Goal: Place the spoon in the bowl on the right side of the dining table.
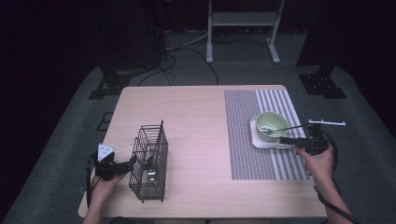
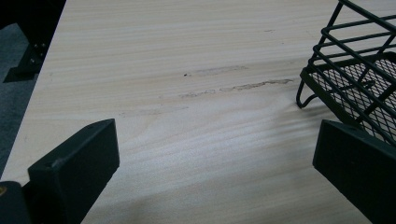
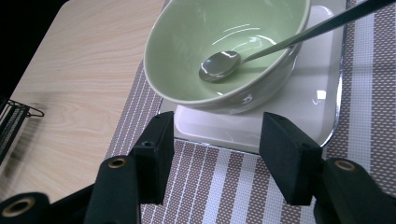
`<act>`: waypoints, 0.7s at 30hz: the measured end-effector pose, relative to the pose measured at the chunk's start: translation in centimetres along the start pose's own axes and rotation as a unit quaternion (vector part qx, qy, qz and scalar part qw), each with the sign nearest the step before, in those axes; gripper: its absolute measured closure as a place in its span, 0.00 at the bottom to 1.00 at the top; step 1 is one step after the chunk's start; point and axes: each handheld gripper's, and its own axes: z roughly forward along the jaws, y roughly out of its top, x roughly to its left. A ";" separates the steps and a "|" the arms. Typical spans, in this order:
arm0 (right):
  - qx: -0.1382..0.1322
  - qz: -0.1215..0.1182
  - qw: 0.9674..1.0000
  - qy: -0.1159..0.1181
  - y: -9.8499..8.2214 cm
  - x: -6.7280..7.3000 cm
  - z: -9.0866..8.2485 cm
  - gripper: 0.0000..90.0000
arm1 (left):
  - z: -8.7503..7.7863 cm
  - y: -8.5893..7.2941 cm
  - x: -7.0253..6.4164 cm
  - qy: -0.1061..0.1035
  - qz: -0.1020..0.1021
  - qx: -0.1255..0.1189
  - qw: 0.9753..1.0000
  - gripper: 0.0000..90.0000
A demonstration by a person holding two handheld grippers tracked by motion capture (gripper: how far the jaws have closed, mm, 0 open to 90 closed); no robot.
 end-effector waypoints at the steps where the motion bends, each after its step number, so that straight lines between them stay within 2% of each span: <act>1: 0.001 -0.002 1.000 0.000 -0.1 0.1 0.0 0.49 | 0.0 0.0 0.0 0.000 0.001 0.000 1.000 0.00; 13: 0.013 -0.024 1.000 0.010 -1.3 1.7 0.4 0.47 | 0.0 0.0 0.0 0.000 -0.001 0.000 1.000 0.00; 21: 0.017 -0.038 0.999 0.009 -2.0 2.3 0.5 0.46 | 0.0 0.0 0.0 0.000 0.000 0.000 1.000 0.00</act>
